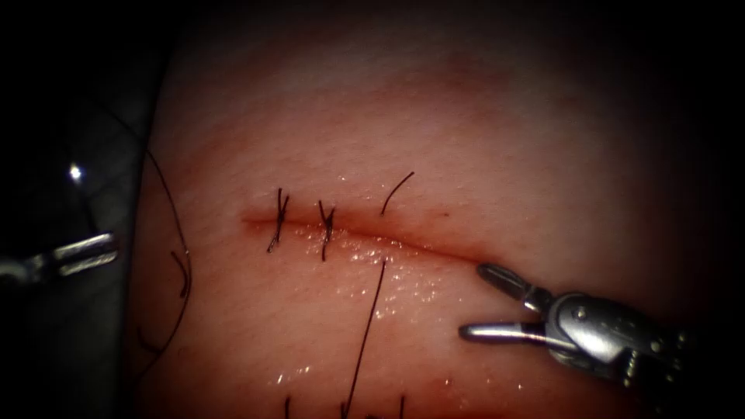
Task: Wound Closure
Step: Use the right gripper to adjust the suture tail.
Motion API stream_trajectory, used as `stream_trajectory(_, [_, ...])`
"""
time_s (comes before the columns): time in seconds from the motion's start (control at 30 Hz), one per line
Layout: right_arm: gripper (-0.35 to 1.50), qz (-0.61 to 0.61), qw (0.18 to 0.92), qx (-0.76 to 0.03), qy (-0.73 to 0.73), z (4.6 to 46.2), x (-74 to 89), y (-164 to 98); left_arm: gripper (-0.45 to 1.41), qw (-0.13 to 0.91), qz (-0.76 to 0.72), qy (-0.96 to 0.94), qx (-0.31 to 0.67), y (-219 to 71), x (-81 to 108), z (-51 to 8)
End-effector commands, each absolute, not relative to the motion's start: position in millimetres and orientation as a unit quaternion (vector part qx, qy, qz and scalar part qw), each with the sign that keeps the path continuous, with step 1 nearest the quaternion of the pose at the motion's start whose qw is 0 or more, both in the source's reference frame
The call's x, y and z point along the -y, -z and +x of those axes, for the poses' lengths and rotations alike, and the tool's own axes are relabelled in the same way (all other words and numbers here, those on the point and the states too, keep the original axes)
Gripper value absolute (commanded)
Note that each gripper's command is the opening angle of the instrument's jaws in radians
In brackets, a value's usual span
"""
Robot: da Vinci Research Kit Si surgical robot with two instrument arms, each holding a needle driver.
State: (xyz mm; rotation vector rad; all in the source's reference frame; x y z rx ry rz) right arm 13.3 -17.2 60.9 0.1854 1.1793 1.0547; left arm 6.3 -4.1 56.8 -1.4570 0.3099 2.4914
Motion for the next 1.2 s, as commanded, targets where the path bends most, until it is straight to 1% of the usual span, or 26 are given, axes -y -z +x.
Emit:
stream_trajectory(0.03, [1.18, 0.078, 0.694, -0.528, -0.483, 14.8, 16.0, -62.9, -0.45, 0.116, -0.5, -0.852, -0.107, -57.3, 4.4, 5.6])
stream_trajectory(0.2, [1.16, 0.088, 0.669, -0.514, -0.53, 16.4, 13.6, -65.7, -0.45, 0.109, -0.505, -0.85, -0.106, -57.1, 4.8, 4.2])
stream_trajectory(0.23, [1.13, 0.094, 0.66, -0.514, -0.54, 16.7, 13.2, -66.2, -0.45, 0.106, -0.506, -0.85, -0.104, -57.0, 5.0, 3.9])
stream_trajectory(0.27, [0.96, 0.102, 0.655, -0.515, -0.543, 17.1, 12.7, -66.8, -0.45, 0.104, -0.508, -0.849, -0.102, -57.0, 5.1, 3.6])
stream_trajectory(0.3, [0.94, 0.114, 0.648, -0.516, -0.548, 17.3, 12.4, -67.3, -0.45, 0.103, -0.508, -0.849, -0.101, -57.0, 5.2, 3.4])
stream_trajectory(0.5, [0.98, 0.126, 0.647, -0.486, -0.574, 19.5, 11.2, -70.2, -0.45, 0.1, -0.508, -0.85, -0.098, -57.0, 5.3, 3.3])
stream_trajectory(0.73, [0.93, 0.124, 0.646, -0.478, -0.582, 19.8, 10.2, -71.1, -0.45, 0.1, -0.508, -0.85, -0.098, -57.0, 5.3, 3.3])
stream_trajectory(0.77, [0.86, 0.126, 0.645, -0.477, -0.584, 19.8, 10.1, -71.0, -0.45, 0.1, -0.508, -0.85, -0.098, -57.0, 5.3, 3.3])
stream_trajectory(0.87, [0.74, 0.126, 0.643, -0.476, -0.586, 19.8, 9.8, -70.8, -0.45, 0.1, -0.508, -0.85, -0.098, -57.0, 5.2, 3.2])
stream_trajectory(1.03, [0.66, 0.125, 0.64, -0.475, -0.59, 19.8, 9.0, -70.6, -0.45, 0.1, -0.508, -0.85, -0.098, -57.3, 5.2, 3.2])
stream_trajectory(1.07, [0.57, 0.123, 0.64, -0.475, -0.591, 19.8, 8.8, -70.8, -0.45, 0.099, -0.507, -0.85, -0.098, -57.3, 5.2, 3.1])
stream_trajectory(1.1, [0.54, 0.123, 0.64, -0.475, -0.591, 19.8, 8.8, -70.9, -0.45, 0.099, -0.507, -0.85, -0.098, -57.3, 5.2, 3.1])
stream_trajectory(1.2, [0.29, 0.122, 0.64, -0.474, -0.592, 19.8, 8.7, -71.1, -0.45, 0.1, -0.507, -0.851, -0.098, -57.3, 5.2, 3.0])
